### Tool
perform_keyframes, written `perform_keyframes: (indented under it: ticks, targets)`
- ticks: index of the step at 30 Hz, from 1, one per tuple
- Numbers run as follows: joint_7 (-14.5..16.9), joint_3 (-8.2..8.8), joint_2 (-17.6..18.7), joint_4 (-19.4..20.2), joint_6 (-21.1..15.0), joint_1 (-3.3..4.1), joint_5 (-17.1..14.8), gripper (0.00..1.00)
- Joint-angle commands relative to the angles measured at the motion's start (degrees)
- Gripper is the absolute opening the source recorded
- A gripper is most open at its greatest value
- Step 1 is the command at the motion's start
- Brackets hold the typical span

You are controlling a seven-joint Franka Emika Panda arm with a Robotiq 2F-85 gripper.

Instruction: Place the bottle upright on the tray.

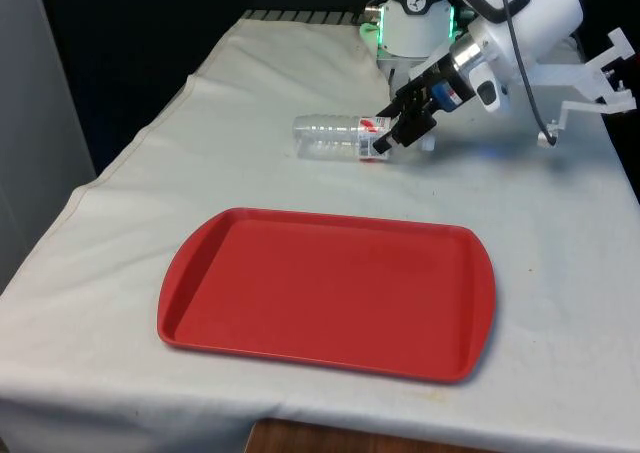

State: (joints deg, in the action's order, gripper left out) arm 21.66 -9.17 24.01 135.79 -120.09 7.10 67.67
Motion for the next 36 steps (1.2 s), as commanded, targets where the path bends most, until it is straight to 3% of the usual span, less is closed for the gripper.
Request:
perform_keyframes:
  ticks: [1,10,13,16,17,21,29,36]
  targets:
    - [-0.4,0.06,0.5,-0.3,0.4,0.17,0.1,1.0]
    - [-0.4,-0.11,0.7,-0.6,1.8,0.17,0.1,1.0]
    - [-0.3,-0.17,0.8,-0.6,2.0,0.17,0.0,0.93]
    - [-0.3,-0.23,0.8,-0.6,2.2,0.17,0.0,0.7]
    - [-0.3,-0.23,0.8,-0.6,2.3,0.17,0.0,0.57]
    - [-0.4,-0.34,0.9,-0.7,2.5,0.11,0.0,0.37]
    - [-0.2,-0.8,0.4,-0.7,3.6,-0.06,-0.2,0.16]
    - [0.0,-0.92,-1.8,-0.3,4.3,-0.06,-1.0,0.14]
